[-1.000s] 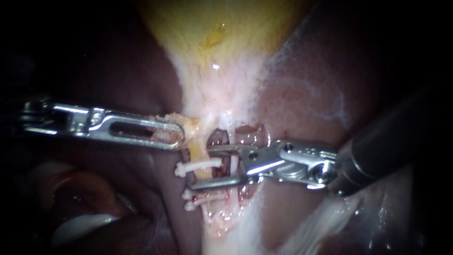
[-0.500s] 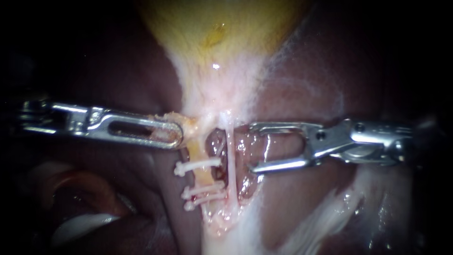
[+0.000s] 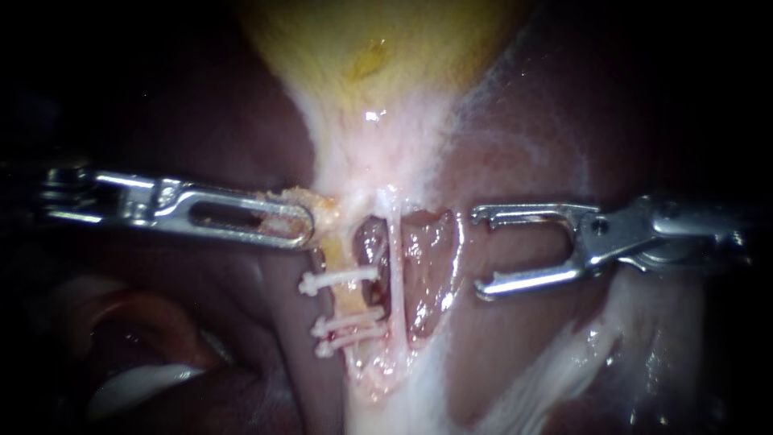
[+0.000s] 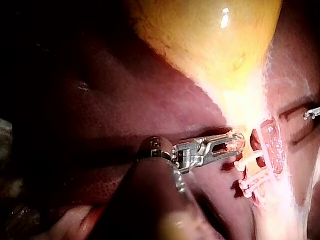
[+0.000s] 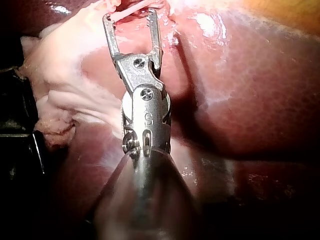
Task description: Going back third clip left tube
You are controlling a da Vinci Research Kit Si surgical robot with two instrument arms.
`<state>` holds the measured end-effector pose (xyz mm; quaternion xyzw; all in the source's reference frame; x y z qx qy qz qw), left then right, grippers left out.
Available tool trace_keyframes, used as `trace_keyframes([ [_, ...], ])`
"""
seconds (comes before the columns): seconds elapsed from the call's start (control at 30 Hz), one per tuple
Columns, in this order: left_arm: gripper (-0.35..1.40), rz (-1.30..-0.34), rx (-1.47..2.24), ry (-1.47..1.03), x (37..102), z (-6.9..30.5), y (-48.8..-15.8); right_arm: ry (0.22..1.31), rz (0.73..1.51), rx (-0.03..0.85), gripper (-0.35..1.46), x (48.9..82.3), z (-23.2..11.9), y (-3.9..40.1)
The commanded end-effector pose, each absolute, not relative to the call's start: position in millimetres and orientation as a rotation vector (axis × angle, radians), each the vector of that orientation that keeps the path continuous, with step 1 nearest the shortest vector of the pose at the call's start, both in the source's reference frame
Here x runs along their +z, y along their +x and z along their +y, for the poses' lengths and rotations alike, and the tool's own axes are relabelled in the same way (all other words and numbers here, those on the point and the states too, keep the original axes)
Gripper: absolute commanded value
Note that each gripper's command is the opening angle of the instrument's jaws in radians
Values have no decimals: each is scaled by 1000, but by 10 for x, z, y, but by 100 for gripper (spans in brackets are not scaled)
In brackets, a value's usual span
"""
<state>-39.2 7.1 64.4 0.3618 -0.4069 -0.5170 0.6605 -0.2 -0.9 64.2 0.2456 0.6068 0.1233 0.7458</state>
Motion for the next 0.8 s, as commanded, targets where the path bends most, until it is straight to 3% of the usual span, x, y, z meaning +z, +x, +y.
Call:
trace_keyframes([
  [0.03, -35, -913, -1171, 812, 650, 72, -395, 541, 1329, 268, 50, 642, -9, -2],
  [0.8, -35, -894, -1173, 809, 682, 72, -417, 552, 1333, 258, 50, 640, -12, -1],
])
